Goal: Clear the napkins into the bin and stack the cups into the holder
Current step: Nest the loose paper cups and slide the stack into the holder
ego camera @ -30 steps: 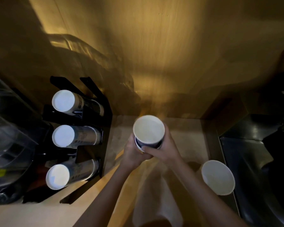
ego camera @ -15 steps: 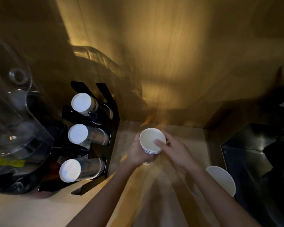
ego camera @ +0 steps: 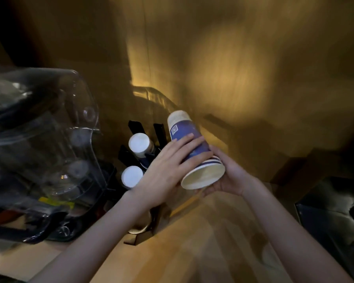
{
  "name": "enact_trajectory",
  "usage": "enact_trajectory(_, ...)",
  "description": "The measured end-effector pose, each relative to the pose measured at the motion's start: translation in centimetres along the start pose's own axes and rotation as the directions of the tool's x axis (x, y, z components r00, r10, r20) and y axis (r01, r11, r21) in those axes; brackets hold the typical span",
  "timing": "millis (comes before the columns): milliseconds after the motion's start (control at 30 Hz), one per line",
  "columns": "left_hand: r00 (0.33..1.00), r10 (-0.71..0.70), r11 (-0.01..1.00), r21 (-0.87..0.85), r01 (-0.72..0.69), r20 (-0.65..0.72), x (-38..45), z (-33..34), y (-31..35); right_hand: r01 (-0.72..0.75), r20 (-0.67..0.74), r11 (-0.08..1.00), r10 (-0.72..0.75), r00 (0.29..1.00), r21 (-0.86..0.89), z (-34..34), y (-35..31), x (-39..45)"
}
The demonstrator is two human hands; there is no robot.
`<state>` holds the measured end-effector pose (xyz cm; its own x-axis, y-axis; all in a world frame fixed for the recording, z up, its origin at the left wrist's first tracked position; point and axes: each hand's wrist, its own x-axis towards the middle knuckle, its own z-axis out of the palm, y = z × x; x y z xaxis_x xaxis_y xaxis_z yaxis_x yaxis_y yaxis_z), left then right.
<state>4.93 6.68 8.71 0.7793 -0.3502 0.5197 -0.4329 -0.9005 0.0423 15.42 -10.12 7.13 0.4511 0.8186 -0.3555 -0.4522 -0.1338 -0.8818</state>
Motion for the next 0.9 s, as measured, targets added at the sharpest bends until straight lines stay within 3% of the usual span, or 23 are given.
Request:
enact_trajectory(67,0.999,-0.046,0.998,0.05,0.047,-0.018,-1.3,-1.4,-0.9,0.101,-0.023,0.994,-0.102,0.995,-0.028,1.3,-0.5,0.8)
enact_trajectory(133,0.984,-0.176,0.974,-0.148,0.171,-0.022,-2.2,-2.3,-1.3,0.209,-0.078,0.97,-0.219,0.973,-0.121,2.5,-1.0,1.6)
enact_trajectory(233,0.916,-0.393,0.812,-0.439,0.384,0.076,-3.3,-3.6,-2.0,0.372,-0.087,0.867,-0.421,0.903,-0.331,5.3,-1.9,3.6)
enact_trajectory(300,0.867,-0.487,0.673,-0.586,0.451,0.108,-3.2,-4.8,-2.5,0.451,-0.08,0.789,-0.527,0.846,-0.417,7.1,-2.2,5.1)
enact_trajectory(433,0.718,-0.695,0.502,-0.742,0.445,-0.04,-2.2,-7.9,-3.8,0.511,-0.014,0.591,-0.662,0.749,-0.624,9.1,-2.3,8.1)
enact_trajectory(500,0.644,-0.746,0.541,-0.718,0.438,-0.17,-1.8,-9.2,-4.5,0.49,-0.005,0.568,-0.656,0.754,-0.661,9.4,-2.0,9.5)
enact_trajectory(633,0.605,-0.749,0.624,-0.594,0.507,-0.271,-1.2,-10.6,-4.8,0.445,-0.06,0.607,-0.632,0.773,-0.659,9.3,-0.8,10.8)
enact_trajectory(900,0.692,-0.653,0.756,-0.307,0.578,-0.308,-0.2,-10.6,-6.8,0.428,-0.098,0.626,-0.629,0.771,-0.652,8.7,-0.9,13.9)
